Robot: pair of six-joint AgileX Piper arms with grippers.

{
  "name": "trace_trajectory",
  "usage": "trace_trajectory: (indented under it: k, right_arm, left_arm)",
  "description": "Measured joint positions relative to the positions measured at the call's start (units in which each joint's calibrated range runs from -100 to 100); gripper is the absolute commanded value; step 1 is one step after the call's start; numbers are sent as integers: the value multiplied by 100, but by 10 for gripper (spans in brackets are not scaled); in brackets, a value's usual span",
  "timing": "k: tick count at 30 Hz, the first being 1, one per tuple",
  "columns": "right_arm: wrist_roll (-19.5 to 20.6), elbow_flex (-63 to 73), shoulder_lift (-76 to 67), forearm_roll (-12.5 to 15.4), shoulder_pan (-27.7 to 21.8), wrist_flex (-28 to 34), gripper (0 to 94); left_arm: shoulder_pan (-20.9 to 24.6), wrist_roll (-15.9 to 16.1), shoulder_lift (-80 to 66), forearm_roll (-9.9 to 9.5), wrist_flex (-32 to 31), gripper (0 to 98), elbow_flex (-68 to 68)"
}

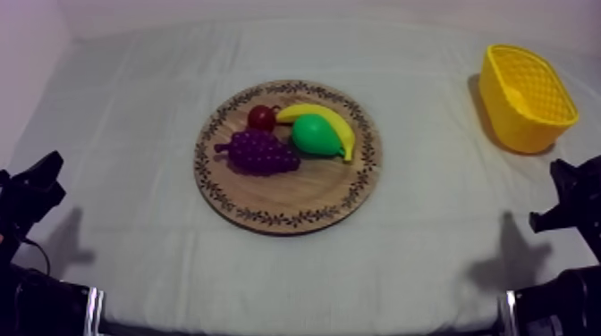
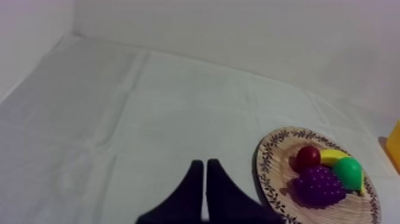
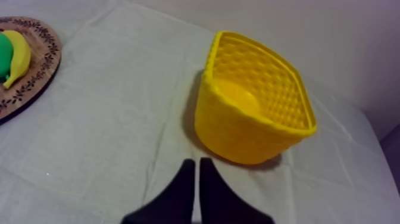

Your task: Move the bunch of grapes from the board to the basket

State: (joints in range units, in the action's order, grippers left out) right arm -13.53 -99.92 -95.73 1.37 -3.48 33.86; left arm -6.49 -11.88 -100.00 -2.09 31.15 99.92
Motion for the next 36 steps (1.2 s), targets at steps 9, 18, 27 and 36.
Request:
trace_trajectory:
  k: [9,18,27,36]
  right_arm:
    - [4,0,0,0,1,0,7]
    - [-2,0,0,0,4,0,7]
    - [-9,0,0,0,9,0,7]
    - [-122,6,0,0,17,-7,6]
  left_arm:
    - [0,0,0,0,0,1,0]
    - [0,0,0,0,0,1,0]
    - [0,0,0,0,0,1,0]
    - [0,0,0,0,0,1,0]
